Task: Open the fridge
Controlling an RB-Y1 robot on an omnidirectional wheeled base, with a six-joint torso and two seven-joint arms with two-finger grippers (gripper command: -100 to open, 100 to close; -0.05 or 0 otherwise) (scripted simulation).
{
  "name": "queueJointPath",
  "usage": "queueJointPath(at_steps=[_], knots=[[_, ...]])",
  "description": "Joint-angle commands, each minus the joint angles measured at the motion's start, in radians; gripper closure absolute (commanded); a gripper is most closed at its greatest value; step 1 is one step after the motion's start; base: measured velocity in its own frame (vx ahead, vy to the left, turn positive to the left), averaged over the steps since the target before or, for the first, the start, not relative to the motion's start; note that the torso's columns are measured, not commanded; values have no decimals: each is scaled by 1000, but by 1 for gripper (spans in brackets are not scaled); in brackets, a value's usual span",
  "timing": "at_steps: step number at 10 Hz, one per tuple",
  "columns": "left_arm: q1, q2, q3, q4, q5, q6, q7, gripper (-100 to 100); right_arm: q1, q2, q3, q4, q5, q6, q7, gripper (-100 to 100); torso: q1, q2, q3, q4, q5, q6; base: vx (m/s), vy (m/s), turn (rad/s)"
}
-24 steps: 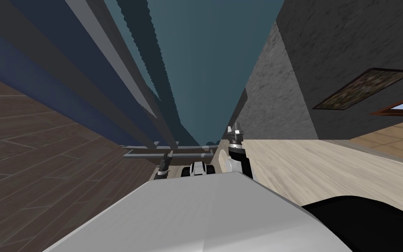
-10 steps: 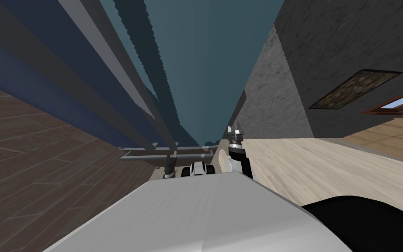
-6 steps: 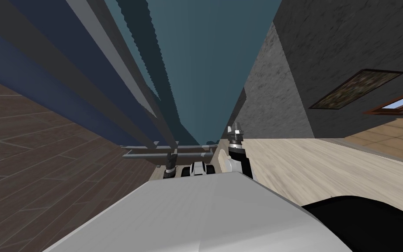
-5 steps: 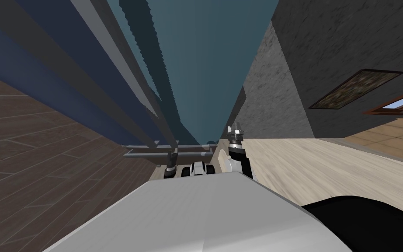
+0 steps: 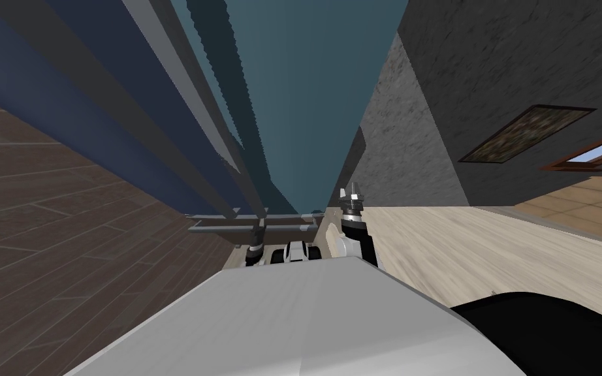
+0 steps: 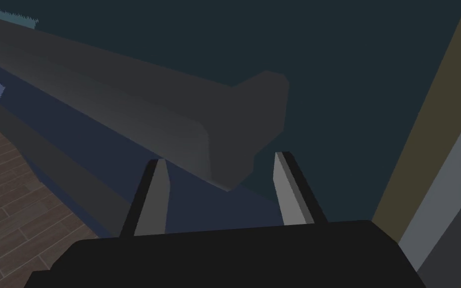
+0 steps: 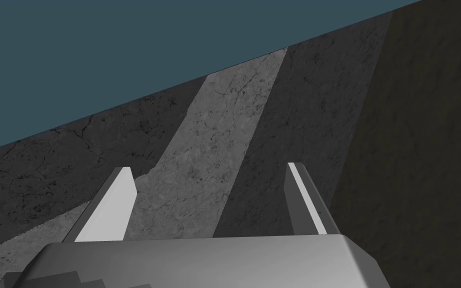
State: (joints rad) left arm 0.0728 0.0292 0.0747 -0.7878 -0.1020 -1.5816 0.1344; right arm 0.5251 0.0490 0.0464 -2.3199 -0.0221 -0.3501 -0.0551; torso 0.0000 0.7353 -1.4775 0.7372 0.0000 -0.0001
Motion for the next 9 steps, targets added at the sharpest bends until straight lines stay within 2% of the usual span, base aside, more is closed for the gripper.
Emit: queueJointPath(at_steps=[1, 2, 5, 6, 7, 9], knots=[[29, -5, -1, 23, -5, -55, -4, 100, 0, 0, 0, 0, 0, 0, 0, 0, 0, -1, -1, 0, 0, 1, 49, 6, -17], [51, -7, -1, 39, -9, -91, -5, 100, 0, 0, 0, 0, 0, 0, 0, 0, 0, 0, -1, 1, -1, 1, 73, 7, -27], [83, -11, -2, 62, -14, -146, -7, 100, 0, 0, 0, 0, 0, 0, 0, 0, 0, 3, 2, 1, 0, 0, 65, 9, -12], [80, -12, -3, 53, -14, -131, -8, 100, 0, 0, 0, 0, 0, 0, 0, 0, 0, 5, 3, 1, 0, 0, 5, 5, -12], [80, 14, -4, 56, -13, -92, -7, -100, 0, 0, 0, 0, 0, 0, 0, 0, 0, 6, 3, 2, 0, 0, 0, 0, 0], [79, 48, -5, 60, -10, -37, -4, -100, 0, 0, 0, 0, 0, 0, 0, 0, 0, 4, 2, 1, 0, 0, 0, 0, 0]])
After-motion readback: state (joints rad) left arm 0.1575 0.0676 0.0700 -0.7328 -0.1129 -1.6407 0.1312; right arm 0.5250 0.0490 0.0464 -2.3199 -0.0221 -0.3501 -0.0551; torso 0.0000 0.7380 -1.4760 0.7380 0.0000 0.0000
